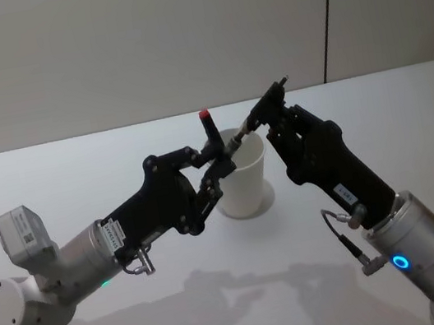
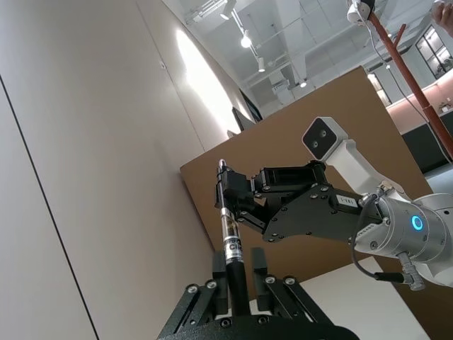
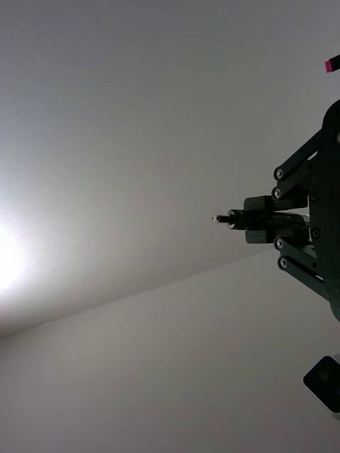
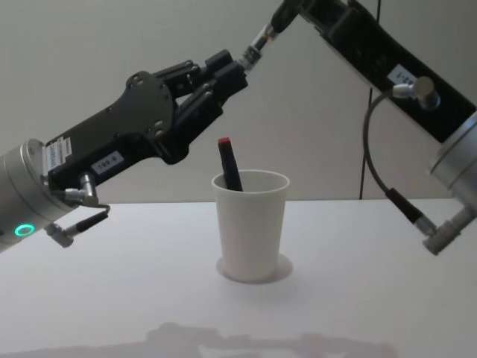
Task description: Place the pen into the pen holder.
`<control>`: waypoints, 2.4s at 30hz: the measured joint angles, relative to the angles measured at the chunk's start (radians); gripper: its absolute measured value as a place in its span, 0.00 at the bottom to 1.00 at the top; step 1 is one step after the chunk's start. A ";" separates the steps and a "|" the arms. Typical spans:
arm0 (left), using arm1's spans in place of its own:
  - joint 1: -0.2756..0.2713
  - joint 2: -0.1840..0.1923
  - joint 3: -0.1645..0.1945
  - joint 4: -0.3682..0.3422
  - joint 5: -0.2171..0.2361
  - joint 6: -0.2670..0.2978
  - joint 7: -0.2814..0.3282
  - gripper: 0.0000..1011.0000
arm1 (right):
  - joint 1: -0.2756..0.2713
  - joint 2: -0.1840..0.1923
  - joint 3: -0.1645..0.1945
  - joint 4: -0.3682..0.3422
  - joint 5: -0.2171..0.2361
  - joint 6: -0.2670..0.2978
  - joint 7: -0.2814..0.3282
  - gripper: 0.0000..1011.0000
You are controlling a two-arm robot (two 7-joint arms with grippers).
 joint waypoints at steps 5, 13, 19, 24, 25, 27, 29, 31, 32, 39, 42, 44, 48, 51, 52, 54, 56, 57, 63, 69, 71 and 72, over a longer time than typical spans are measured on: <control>0.000 0.000 0.000 0.000 0.000 0.000 -0.001 0.32 | 0.000 0.000 -0.001 -0.002 -0.001 -0.002 -0.002 0.13; 0.000 0.000 0.000 0.000 0.000 0.000 -0.001 0.59 | -0.001 0.001 -0.002 -0.009 -0.001 -0.007 -0.003 0.13; 0.000 0.000 0.000 0.000 0.000 0.000 -0.001 0.75 | -0.003 0.002 -0.002 -0.014 0.000 -0.010 -0.003 0.13; 0.000 0.000 0.000 0.000 0.000 0.000 -0.001 0.91 | -0.004 0.003 -0.003 -0.018 -0.002 -0.016 -0.006 0.13; 0.000 0.000 0.000 0.000 0.000 0.000 -0.001 0.92 | -0.004 0.004 -0.003 -0.019 -0.004 -0.017 -0.008 0.13; 0.000 0.000 0.000 0.000 0.000 0.000 -0.001 0.98 | -0.005 0.005 -0.003 -0.021 -0.015 -0.022 -0.017 0.13; 0.000 0.000 0.000 0.000 0.000 0.000 -0.001 0.99 | -0.006 0.006 -0.003 -0.023 -0.028 -0.026 -0.027 0.13; 0.000 0.000 0.000 0.000 0.000 0.000 -0.001 0.99 | -0.007 0.007 -0.003 -0.026 -0.048 -0.033 -0.041 0.13; 0.000 0.000 0.000 0.000 0.000 0.000 -0.001 0.99 | -0.007 0.008 -0.003 -0.028 -0.066 -0.040 -0.053 0.13; 0.000 0.000 0.000 0.000 0.000 0.000 -0.001 0.99 | -0.009 0.012 0.000 -0.039 -0.157 -0.066 -0.115 0.13; 0.000 0.000 0.000 0.000 0.000 0.000 -0.001 0.99 | -0.009 0.013 0.001 -0.042 -0.194 -0.076 -0.141 0.13; 0.000 0.000 0.000 0.000 0.000 0.000 -0.001 0.99 | -0.009 0.014 0.003 -0.044 -0.232 -0.085 -0.164 0.13; 0.000 0.000 0.000 0.000 0.000 0.000 -0.001 0.99 | -0.007 0.015 0.007 -0.048 -0.318 -0.104 -0.218 0.13; 0.000 0.000 0.000 0.000 0.000 0.000 -0.001 0.99 | -0.004 0.015 0.009 -0.049 -0.382 -0.117 -0.257 0.13; 0.000 0.000 0.000 0.000 0.000 0.000 -0.001 0.99 | -0.003 0.015 0.009 -0.049 -0.397 -0.121 -0.266 0.13; 0.000 0.000 0.000 0.000 0.000 0.000 -0.001 0.99 | -0.001 0.015 0.011 -0.049 -0.427 -0.126 -0.284 0.13; 0.000 0.000 0.000 0.000 0.000 0.000 -0.001 0.99 | 0.002 0.013 0.012 -0.045 -0.479 -0.136 -0.315 0.13; 0.000 0.000 0.000 0.000 0.000 0.000 -0.001 0.99 | 0.004 0.012 0.013 -0.042 -0.499 -0.139 -0.326 0.13; 0.000 0.000 0.000 0.000 0.000 0.000 -0.001 0.99 | 0.026 0.002 0.021 -0.008 -0.627 -0.164 -0.398 0.13; 0.000 0.000 0.000 0.000 0.000 0.000 -0.001 0.99 | 0.058 -0.011 0.028 0.045 -0.709 -0.186 -0.438 0.13; 0.000 0.000 0.000 0.000 0.000 0.000 -0.001 0.99 | 0.071 -0.017 0.031 0.066 -0.727 -0.192 -0.445 0.13; 0.000 0.000 0.000 0.000 0.000 0.000 -0.001 0.99 | 0.076 -0.019 0.032 0.073 -0.734 -0.194 -0.447 0.13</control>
